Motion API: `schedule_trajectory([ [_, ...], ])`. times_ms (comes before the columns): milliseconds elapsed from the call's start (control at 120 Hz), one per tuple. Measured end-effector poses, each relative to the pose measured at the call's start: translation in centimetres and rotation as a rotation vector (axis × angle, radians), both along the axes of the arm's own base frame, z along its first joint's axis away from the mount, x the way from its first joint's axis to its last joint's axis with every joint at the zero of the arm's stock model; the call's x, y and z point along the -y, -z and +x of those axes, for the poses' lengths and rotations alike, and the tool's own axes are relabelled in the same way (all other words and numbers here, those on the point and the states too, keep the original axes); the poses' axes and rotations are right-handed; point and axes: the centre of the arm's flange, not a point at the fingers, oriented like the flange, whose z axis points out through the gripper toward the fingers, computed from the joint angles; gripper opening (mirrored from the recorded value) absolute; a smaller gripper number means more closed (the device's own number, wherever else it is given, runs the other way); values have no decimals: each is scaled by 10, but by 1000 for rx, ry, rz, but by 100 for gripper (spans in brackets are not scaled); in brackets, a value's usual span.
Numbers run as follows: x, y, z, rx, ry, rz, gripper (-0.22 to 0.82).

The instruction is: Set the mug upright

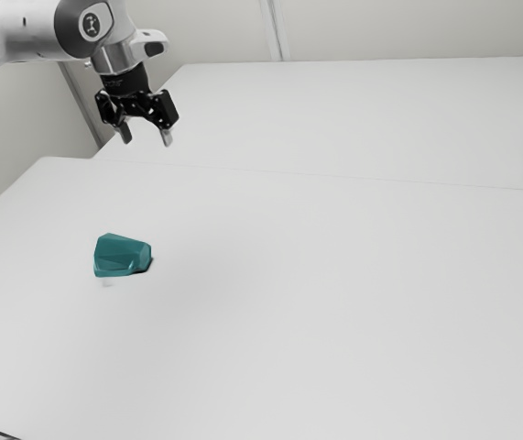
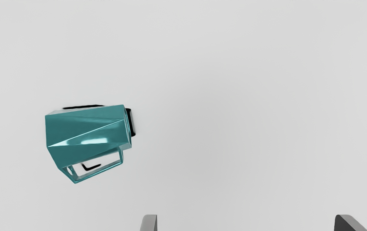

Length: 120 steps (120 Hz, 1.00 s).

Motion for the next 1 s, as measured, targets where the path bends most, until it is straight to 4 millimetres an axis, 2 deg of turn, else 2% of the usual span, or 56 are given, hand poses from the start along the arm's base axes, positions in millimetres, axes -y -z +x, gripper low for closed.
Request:
schedule_trajectory([
  [158, -2, -2, 1, 9, 5, 8, 60],
  [217, -8, 0, 2, 8, -2, 9, 60],
  [417, -73, 14, -1, -19, -113, -7, 60],
  [508, -94, 22, -2, -35, -143, -17, 60],
  [592, -126, 26, -10, -44, -204, -71, 60],
  [667, -141, 31, -13, -52, -232, -123, 60],
  [733, -162, 44, -16, -67, -267, -185, 60],
  [817, -193, 70, -18, -89, -309, -273, 60],
  [1000, -231, 110, -20, -100, -324, -417, 60],
])
